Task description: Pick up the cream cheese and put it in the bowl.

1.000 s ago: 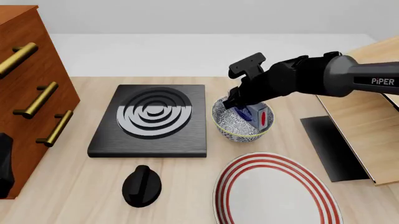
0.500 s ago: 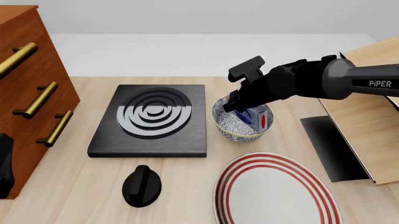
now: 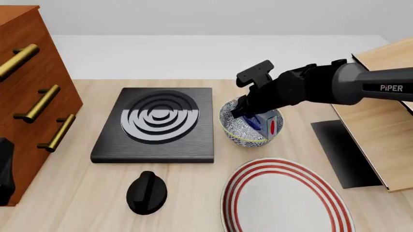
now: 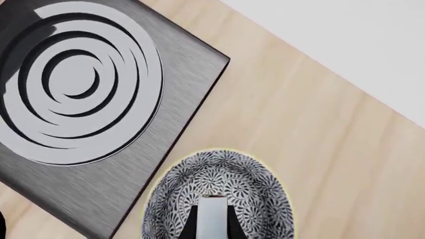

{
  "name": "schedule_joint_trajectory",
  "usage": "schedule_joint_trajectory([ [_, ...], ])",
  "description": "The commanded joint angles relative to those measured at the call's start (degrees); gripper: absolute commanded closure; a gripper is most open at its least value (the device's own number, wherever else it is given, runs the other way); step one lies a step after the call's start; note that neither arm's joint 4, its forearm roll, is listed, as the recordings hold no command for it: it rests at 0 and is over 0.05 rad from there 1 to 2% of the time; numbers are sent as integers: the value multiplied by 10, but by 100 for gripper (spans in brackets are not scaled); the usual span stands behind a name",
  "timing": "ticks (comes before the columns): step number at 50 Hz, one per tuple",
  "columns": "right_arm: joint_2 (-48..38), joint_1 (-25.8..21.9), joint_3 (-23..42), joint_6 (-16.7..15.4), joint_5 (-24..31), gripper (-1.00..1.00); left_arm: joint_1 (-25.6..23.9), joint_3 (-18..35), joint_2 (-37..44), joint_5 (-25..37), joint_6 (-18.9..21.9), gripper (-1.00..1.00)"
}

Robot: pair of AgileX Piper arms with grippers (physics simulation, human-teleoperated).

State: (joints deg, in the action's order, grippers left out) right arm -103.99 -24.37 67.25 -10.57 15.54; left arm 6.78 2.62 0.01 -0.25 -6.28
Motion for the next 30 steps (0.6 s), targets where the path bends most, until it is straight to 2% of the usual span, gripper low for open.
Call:
schedule_joint_trajectory([
  [1, 4, -1, -1, 9, -4, 100, -1, 0, 0, 0, 0, -100],
  [30, 1, 5, -3, 1, -9, 100, 3, 3, 0, 1, 0, -100],
])
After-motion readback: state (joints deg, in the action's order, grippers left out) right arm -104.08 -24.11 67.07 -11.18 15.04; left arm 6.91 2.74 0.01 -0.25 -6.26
